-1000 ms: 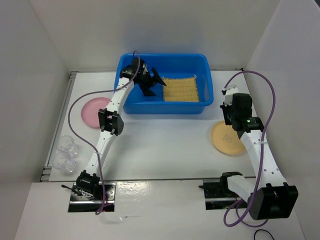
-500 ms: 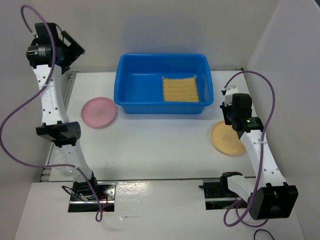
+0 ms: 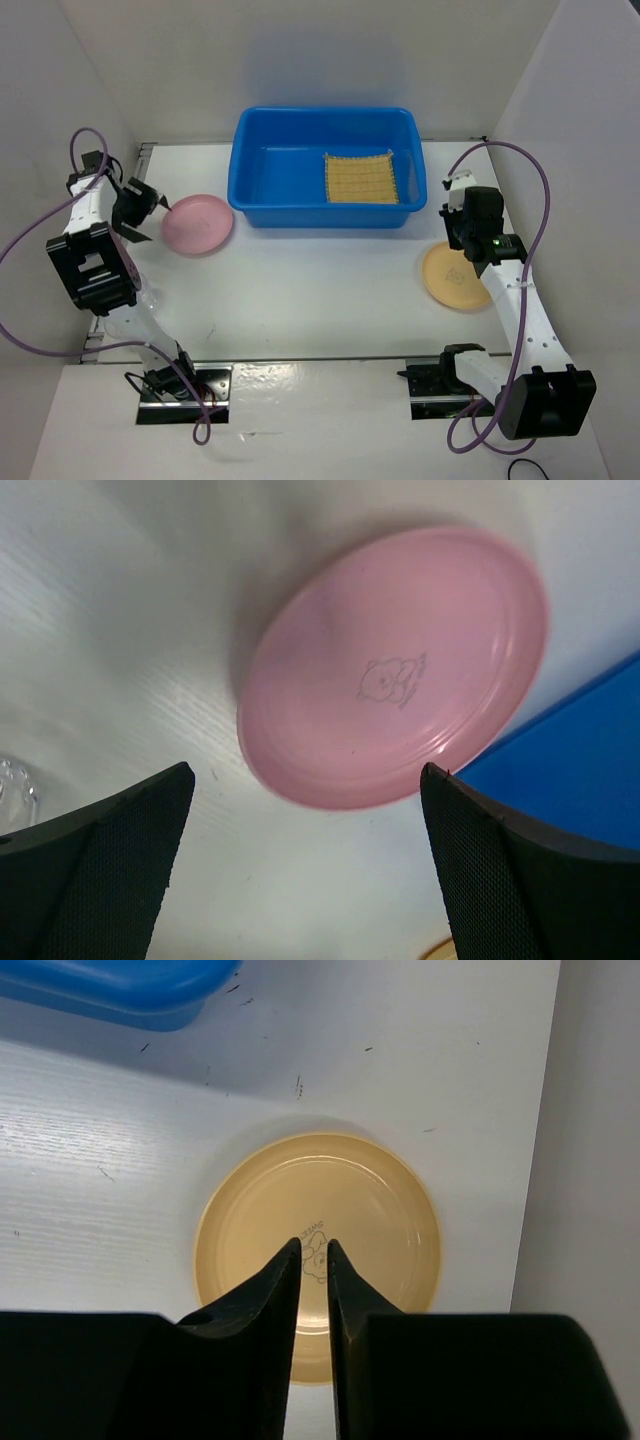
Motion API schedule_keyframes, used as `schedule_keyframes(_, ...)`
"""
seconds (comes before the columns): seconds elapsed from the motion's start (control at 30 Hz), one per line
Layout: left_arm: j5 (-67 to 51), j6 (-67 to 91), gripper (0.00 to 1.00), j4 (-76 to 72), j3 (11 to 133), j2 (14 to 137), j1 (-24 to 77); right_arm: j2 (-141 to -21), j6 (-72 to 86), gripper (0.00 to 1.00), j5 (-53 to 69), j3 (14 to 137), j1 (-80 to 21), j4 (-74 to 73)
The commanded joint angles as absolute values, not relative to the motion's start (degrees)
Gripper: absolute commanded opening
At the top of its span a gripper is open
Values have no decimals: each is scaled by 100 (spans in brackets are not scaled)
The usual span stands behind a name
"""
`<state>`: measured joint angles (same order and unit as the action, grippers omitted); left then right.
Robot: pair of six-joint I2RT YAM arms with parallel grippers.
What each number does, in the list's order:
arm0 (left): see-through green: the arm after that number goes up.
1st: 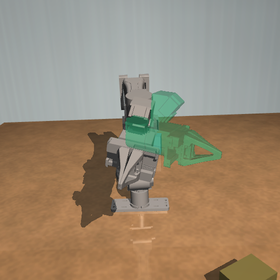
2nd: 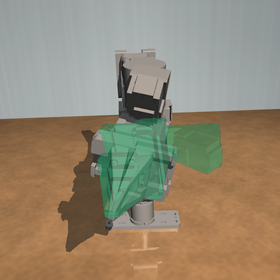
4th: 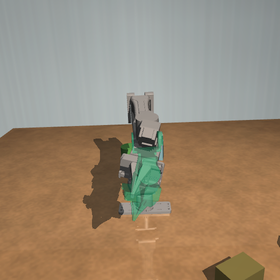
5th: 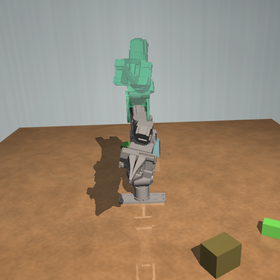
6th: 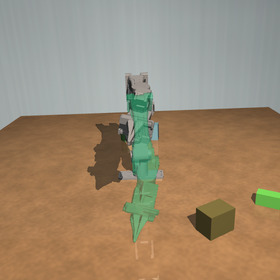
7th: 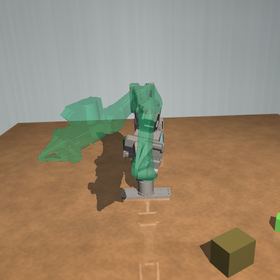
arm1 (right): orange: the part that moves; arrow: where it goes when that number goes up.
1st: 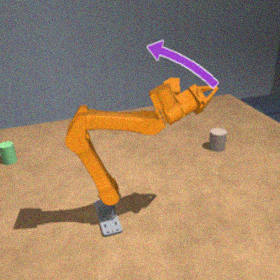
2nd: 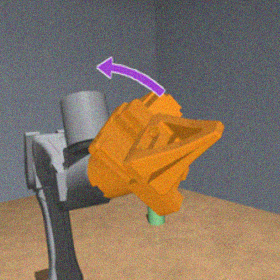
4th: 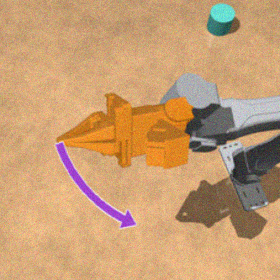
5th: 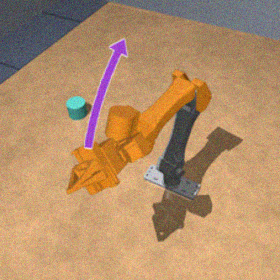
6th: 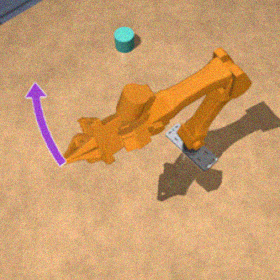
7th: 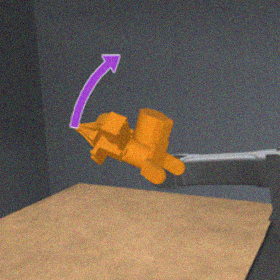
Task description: Place the mixed dishes into the plastic bin
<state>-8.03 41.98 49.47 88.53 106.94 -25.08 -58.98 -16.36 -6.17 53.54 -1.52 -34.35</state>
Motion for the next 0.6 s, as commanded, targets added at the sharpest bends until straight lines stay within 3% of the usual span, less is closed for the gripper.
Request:
schedule_keyframes(0.0,-1056,3999,100,4403,9131,10616,-2461,-5871,-1670,22,-510,5326,-193,-3155)
schedule_keyframes(0.27,-861,3946,100,4105,8693,10802,-2461,-5977,-1670,24,-510,5326,-193,-3208)
schedule_keyframes(0.57,693,4157,100,4762,9061,10547,-2347,-6029,-1670,29,-457,5326,-193,-3208)
